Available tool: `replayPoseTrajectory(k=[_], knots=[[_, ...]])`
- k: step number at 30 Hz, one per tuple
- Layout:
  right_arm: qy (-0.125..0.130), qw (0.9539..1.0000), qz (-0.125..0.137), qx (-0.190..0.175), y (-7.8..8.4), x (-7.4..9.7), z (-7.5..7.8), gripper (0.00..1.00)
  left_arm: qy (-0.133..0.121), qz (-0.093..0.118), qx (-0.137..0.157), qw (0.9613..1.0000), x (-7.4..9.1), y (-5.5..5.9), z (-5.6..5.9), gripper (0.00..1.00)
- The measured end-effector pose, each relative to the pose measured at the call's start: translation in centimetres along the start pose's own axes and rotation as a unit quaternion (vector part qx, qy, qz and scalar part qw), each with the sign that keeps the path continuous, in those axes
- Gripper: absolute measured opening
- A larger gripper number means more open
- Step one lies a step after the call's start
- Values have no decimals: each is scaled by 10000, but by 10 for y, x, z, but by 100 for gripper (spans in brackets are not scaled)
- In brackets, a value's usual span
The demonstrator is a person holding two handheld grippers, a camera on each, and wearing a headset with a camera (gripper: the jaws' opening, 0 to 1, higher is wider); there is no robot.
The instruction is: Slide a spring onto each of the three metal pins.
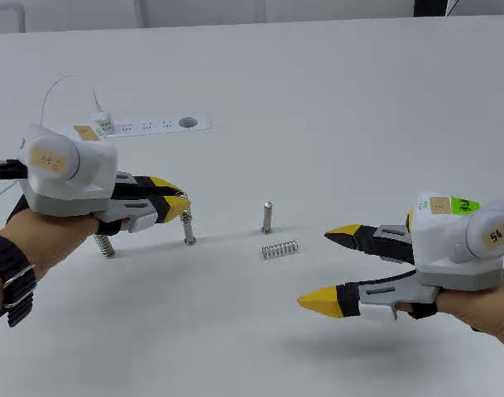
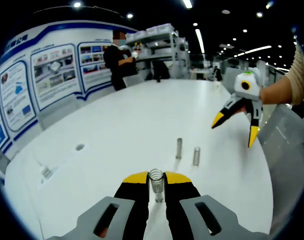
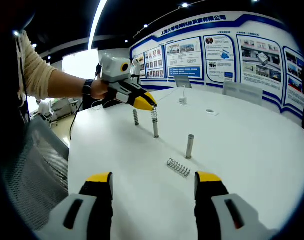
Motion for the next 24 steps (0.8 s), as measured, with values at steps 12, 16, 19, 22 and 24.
replayPoseTrajectory(k=[12, 16, 19, 22, 24], knots=[[-6, 10000, -7, -42, 2, -1, 0, 67, -37, -49, 36, 10000, -6, 10, -1, 10], [-1, 10000, -9, -62, 3, -1, 0, 67, -47, -69, 56, 9999, -9, 12, -2, 10], [5, 10000, -8, -75, 3, -1, 0, 67, -54, -93, 72, 9999, -10, 15, -3, 10], [8, 10000, -4, -89, 3, -1, 0, 67, -53, -105, 67, 9999, -11, 16, -3, 10], [3, 9999, -10, -100, 4, -1, 0, 67, -56, -114, 80, 9999, -12, 17, -3, 10]])
Point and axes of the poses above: the centre of the closed fingertips' face, and the gripper's own axes: x roughly backward along the fingers, z roughly to its right, y roughly out of its underside, the point moved 6 cm from there along x, roughly backward along the fingers, and after that the axes turned 15 degrees about x, right-handed, at the moved point
